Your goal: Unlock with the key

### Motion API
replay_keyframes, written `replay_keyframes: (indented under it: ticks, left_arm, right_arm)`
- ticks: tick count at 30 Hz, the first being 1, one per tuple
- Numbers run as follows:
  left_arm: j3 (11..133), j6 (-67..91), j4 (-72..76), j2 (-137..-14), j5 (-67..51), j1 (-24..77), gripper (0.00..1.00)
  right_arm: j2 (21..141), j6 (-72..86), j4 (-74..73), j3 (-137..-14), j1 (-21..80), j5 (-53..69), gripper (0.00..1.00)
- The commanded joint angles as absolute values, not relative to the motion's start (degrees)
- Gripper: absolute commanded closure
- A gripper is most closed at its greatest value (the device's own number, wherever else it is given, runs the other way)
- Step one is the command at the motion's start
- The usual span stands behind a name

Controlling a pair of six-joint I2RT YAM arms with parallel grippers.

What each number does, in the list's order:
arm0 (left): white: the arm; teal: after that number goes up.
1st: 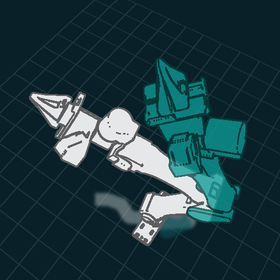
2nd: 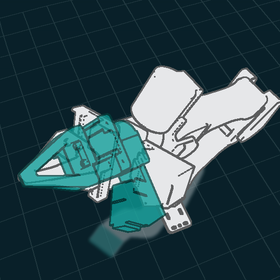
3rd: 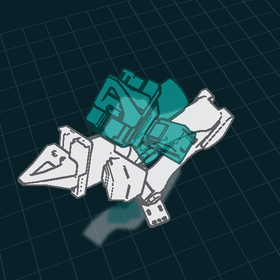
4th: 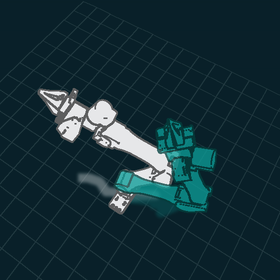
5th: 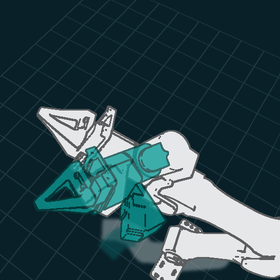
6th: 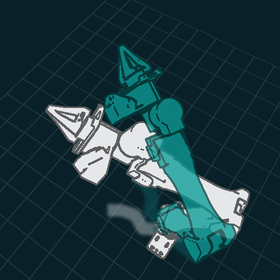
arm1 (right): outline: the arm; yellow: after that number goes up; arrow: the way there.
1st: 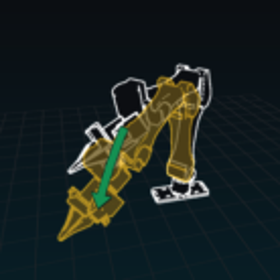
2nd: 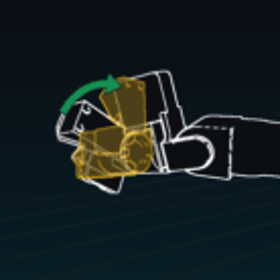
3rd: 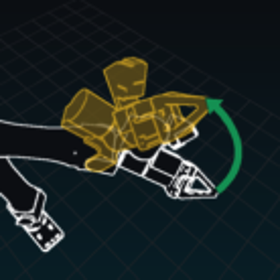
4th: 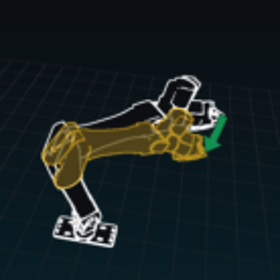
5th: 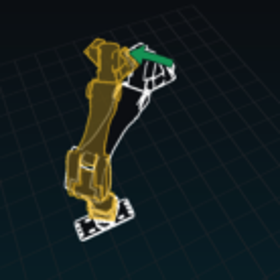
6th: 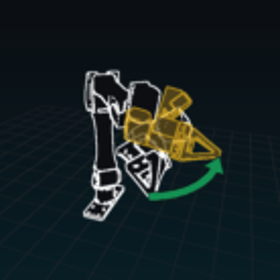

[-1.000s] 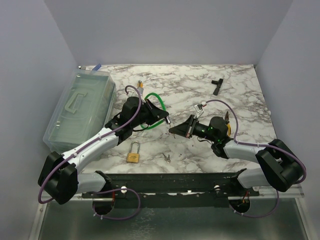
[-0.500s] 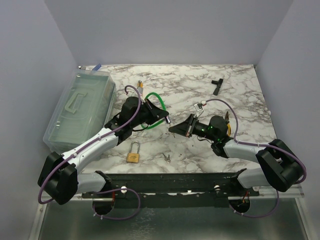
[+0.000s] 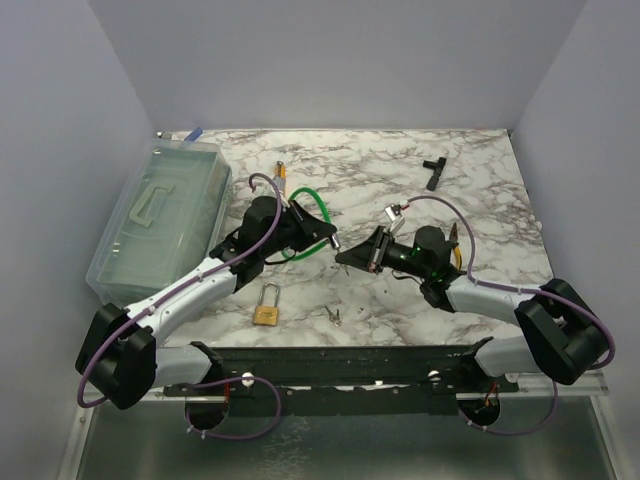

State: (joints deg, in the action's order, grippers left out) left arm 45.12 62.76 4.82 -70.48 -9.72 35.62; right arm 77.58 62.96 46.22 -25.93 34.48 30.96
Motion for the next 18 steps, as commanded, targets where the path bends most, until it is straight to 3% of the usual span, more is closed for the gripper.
replay_keyframes:
  ticks: [1, 18]
  left_arm:
    - [44.3, 62.4, 8.3, -69.3, -11.6, 35.6, 1.00]
    - [43.2, 66.8, 9.2, -72.1, -14.9, 35.6, 1.00]
  right_arm:
    - [76.9, 62.3, 43.6, -27.8, 34.3, 29.2, 0.99]
    - [78.8, 58.9, 42.1, -30.1, 34.2, 28.1, 0.99]
